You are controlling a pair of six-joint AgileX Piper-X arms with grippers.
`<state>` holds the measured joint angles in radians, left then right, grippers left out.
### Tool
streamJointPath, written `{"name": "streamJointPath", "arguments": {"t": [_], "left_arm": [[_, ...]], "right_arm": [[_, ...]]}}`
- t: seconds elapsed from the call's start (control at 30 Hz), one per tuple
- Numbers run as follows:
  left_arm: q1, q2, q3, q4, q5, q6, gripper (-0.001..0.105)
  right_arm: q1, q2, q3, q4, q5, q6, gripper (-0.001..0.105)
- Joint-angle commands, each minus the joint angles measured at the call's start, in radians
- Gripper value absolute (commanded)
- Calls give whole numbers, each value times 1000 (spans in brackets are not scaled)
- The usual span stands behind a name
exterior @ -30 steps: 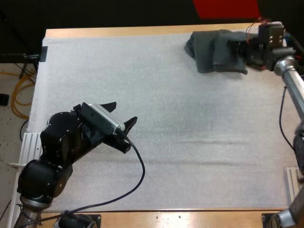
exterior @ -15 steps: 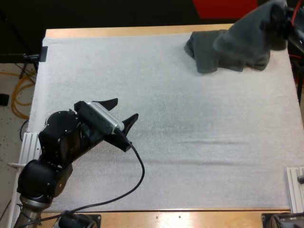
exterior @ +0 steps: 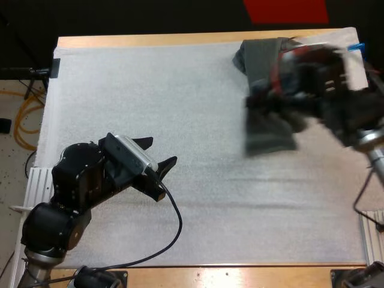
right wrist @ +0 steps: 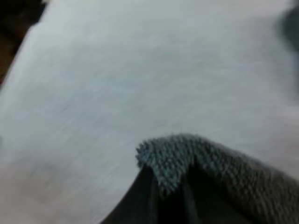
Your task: Pick towel from pile fold and stack
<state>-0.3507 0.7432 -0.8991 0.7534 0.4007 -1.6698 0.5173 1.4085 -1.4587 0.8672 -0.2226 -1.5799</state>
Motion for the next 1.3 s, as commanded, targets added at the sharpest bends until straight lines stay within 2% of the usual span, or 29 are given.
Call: {"name": "streamJointPath", "arguments": {"t": [0.0, 0.07, 0.2, 0.37, 0.47, 0.57, 0.73, 0.8, 0.9, 0.97, 1.03, 1.07, 1.17, 1.27], "left_arm": [[-3, -13, -9, -2, 6, -10, 62], [-3, -30, -9, 3, 6, -10, 62], [-3, -49, -9, 14, -8, -10, 62], [-3, -50, -9, 14, -8, -10, 62], [-3, -50, -9, 12, -8, -8, 62], [-3, -50, -9, 12, -8, -8, 62], [-3, -50, -9, 12, -8, 14, 62], [-3, -50, -9, 12, -8, 14, 62], [-3, -50, -1, 12, -8, 14, 62], [-3, -39, 12, 12, -6, 14, 62], [-3, -20, 22, 12, 15, 14, 62], [-3, -3, 23, 12, 44, 14, 62], [-3, 41, 23, 8, 87, 14, 62], [-6, 91, 23, 3, 87, 19, 62]], "right_arm": [[37, -11, -7, -25, -29, 6, 0], [86, -8, -7, -8, -29, 6, 0], [95, -4, 37, 6, 2, 6, 0], [-21, 77, 179, -6, 41, -1, 0], [-101, 157, 228, -19, 48, -71, 0], [-157, 230, 230, -21, 114, -133, 0], [-229, 273, 228, -100, 197, -147, 0], [-251, 274, 220, -108, 205, -144, 4], [-281, 274, 193, -62, 202, -146, 27], [-292, 274, 170, -10, 202, -160, 52], [-294, 271, 158, 24, 206, -182, 69], [-294, 266, 156, 43, 223, -199, 73], [-294, 241, 156, 76, 246, -201, 71], [-294, 201, 156, 102, 248, -201, 68]]}}
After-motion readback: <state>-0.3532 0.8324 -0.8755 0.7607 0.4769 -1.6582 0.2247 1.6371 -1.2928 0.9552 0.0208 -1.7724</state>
